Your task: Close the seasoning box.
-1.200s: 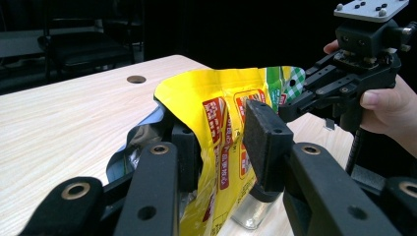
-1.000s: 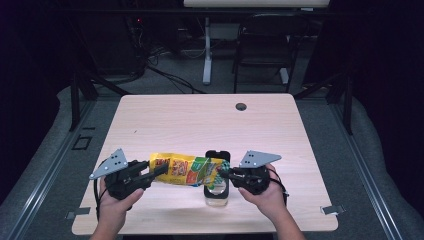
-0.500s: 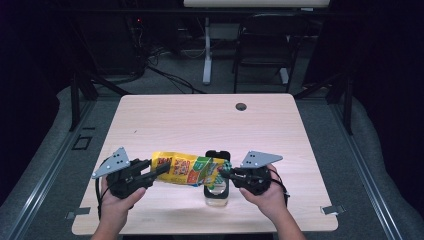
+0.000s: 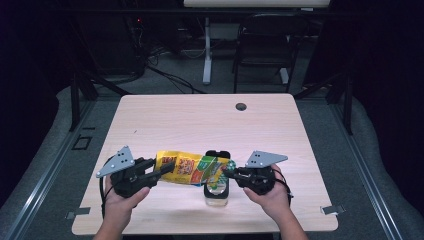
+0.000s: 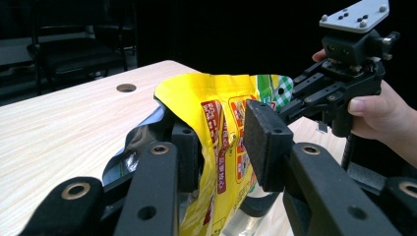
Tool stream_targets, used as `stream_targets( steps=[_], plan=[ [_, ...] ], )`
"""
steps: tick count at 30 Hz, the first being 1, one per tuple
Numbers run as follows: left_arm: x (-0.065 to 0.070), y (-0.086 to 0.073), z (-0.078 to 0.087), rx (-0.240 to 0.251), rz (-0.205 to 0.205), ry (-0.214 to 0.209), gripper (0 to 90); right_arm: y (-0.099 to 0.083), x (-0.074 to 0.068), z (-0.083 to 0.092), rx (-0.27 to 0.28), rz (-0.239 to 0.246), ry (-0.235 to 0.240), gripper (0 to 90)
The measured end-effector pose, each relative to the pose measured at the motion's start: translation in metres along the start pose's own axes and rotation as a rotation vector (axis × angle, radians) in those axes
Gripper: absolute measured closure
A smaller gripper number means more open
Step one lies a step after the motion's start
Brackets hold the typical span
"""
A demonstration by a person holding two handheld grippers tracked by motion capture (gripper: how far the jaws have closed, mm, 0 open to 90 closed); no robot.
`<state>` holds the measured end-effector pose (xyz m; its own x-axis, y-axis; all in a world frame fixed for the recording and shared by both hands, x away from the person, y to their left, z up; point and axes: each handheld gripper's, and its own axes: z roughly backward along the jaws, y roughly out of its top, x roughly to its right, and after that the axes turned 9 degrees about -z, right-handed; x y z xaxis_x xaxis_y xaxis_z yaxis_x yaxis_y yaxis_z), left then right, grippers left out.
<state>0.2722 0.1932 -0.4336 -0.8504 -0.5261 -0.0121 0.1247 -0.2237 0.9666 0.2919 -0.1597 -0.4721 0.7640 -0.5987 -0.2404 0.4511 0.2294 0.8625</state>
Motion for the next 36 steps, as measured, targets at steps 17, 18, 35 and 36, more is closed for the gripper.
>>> stream_targets(
  steps=[17, 18, 35, 36],
  plan=[
    [0.0009, 0.0007, -0.0018, 0.01, 0.003, -0.002, 68.2, -0.0044, 0.0024, 0.0004, 0.003, -0.008, 0.012, 85.8],
    [0.0009, 0.0006, -0.0019, 0.013, 0.003, -0.003, 68.2, -0.0047, 0.0023, 0.0002, 0.006, -0.012, 0.013, 85.8],
    [0.0021, 0.0022, -0.0043, 0.024, 0.003, -0.003, 68.3, -0.0066, 0.0045, 0.0002, 0.0, -0.019, 0.014, 85.7],
    [0.0021, 0.0021, -0.0043, 0.025, 0.004, -0.003, 68.3, -0.0066, 0.0046, 0.0003, -0.001, -0.018, 0.014, 85.7]
  ],
)
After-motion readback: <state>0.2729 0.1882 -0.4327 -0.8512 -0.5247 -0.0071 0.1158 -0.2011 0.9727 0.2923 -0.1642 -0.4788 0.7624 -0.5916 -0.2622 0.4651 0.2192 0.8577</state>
